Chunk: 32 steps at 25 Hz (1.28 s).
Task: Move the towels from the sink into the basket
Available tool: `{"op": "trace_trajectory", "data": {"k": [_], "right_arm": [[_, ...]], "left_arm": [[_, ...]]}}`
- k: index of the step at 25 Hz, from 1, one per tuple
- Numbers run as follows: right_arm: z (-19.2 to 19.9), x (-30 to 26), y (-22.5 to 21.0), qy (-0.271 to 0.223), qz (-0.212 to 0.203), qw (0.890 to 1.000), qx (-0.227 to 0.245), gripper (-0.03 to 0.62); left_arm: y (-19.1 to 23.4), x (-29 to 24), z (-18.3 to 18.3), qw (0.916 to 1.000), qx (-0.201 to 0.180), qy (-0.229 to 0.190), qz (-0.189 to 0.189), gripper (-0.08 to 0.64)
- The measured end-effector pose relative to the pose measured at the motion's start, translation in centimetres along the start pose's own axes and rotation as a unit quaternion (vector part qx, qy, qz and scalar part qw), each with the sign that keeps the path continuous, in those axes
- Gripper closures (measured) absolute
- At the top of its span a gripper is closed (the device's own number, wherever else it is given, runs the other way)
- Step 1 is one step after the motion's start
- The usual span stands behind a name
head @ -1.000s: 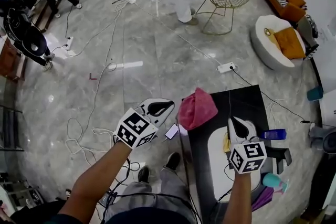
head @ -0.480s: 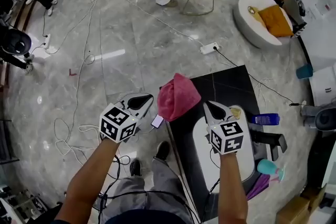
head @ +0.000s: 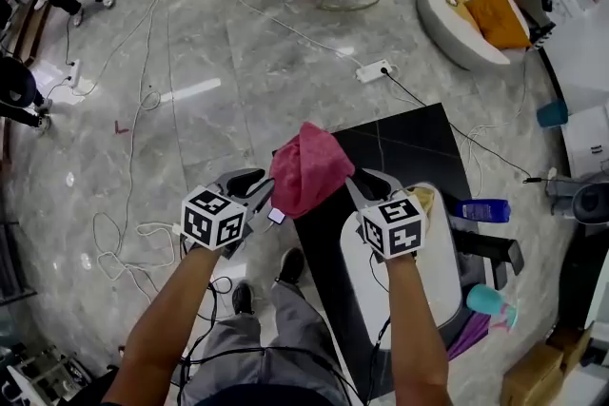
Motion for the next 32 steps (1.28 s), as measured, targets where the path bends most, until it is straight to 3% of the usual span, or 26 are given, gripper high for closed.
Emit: {"op": "trace_trajectory", "data": {"k": [6,13,18,22,32], "right_arm": [[0.9,-3.0,-0.9,0.022,-0.003,1.000,0.000,0.423],[2.0,-5.5,-1.5,0.053,0.008,0.998,0.018,0.422],[2.2,-5.7,-1.8,0.061,0.027,0.997,0.028,0.473],[2.3,-5.9,-1.2,0.068,0.032,0.996,0.038,0.560],[1.2,-2.8,-0.4,0.028,0.044,0.998,0.024,0.568]], "left_arm": [[0.4,-2.5,1.4,0.9994,0.028,0.016,0.012,0.367],[0.2,-3.8,2.0,0.9986,0.037,0.026,0.027,0.365],[0.5,-4.1,2.5,0.9986,0.040,0.031,0.013,0.460],[0.9,-4.5,3.0,0.9975,0.060,0.036,0.014,0.526],[0.8,-1.1,0.8,0.9978,0.065,-0.010,0.007,0.539]]}}
Point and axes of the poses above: the fingertips, and each gripper's own axes: x backward along the fingers, y to its left, z out of its underside, the point moved 2 cm from there along x, backward along the fingers, and after that the axes turned 11 degrees about y, right-handed, at the moved point
